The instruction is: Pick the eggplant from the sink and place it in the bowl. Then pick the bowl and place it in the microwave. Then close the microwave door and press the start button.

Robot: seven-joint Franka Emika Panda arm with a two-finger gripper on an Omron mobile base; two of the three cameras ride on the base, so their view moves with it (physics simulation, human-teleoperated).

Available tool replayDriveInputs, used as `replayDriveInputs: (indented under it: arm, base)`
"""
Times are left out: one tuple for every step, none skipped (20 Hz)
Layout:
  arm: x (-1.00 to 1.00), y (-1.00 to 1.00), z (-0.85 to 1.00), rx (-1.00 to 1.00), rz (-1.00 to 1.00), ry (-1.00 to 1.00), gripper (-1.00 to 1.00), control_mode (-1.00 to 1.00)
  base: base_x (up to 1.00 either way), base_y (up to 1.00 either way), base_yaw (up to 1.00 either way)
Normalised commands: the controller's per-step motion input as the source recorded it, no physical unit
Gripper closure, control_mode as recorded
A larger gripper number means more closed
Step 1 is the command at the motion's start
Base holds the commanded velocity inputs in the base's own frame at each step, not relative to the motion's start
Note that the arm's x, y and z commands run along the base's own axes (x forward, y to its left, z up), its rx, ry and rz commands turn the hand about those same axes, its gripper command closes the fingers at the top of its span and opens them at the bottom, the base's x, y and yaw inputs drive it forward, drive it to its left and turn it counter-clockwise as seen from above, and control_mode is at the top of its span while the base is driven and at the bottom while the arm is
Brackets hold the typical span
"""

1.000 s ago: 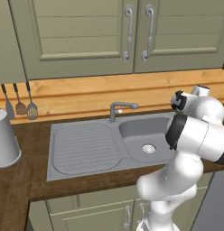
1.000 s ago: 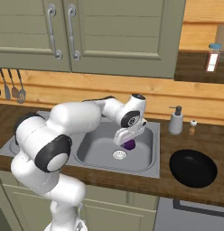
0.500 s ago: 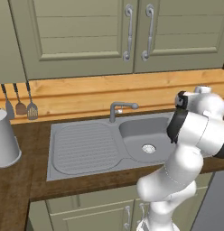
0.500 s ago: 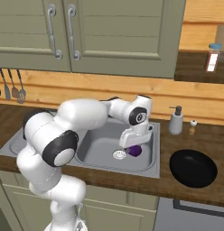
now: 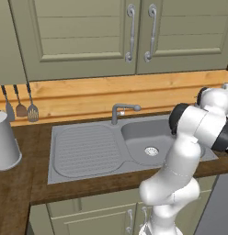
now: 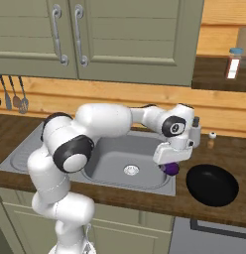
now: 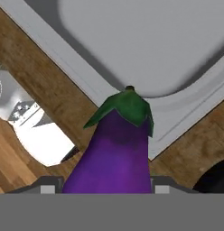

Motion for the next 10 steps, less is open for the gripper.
replayDriveInputs:
  arm:
    - [-0.11,-0.96,0.11,-0.06,0.00,-0.01,1.00,-1.00]
    - [-0.09,-0.94,0.00,-0.09,0.00,0.00,1.00,-1.00]
    - [-0.06,-0.99,0.00,-0.11,0.00,0.00,1.00,-1.00]
    - [0.00,-1.00,-0.01,-0.13,0.04,0.00,1.00,-1.00]
    - [0.00,-1.00,-0.11,-0.15,0.07,0.00,1.00,-1.00]
    - [0.00,-0.95,-0.11,-0.21,0.10,0.00,1.00,-1.00]
    - [0.00,-0.86,-0.16,-0.27,0.12,0.00,1.00,-1.00]
    - [0.00,-0.75,-0.09,-0.31,0.13,0.00,1.00,-1.00]
    - [0.00,-0.63,0.00,-0.33,0.13,0.00,1.00,-1.00]
    - [0.01,-0.60,0.00,-0.32,0.14,0.00,1.00,-1.00]
  base:
    - [0.00,0.00,0.00]
    - [0.00,0.00,0.00]
    - [0.00,0.00,0.00]
    - [0.00,0.00,0.00]
    - [0.00,0.00,0.00]
    - [0.00,0.00,0.00]
    - [0.00,0.00,0.00]
    - [0.00,0.00,0.00]
    - [0.00,0.00,0.00]
    - [0.00,0.00,0.00]
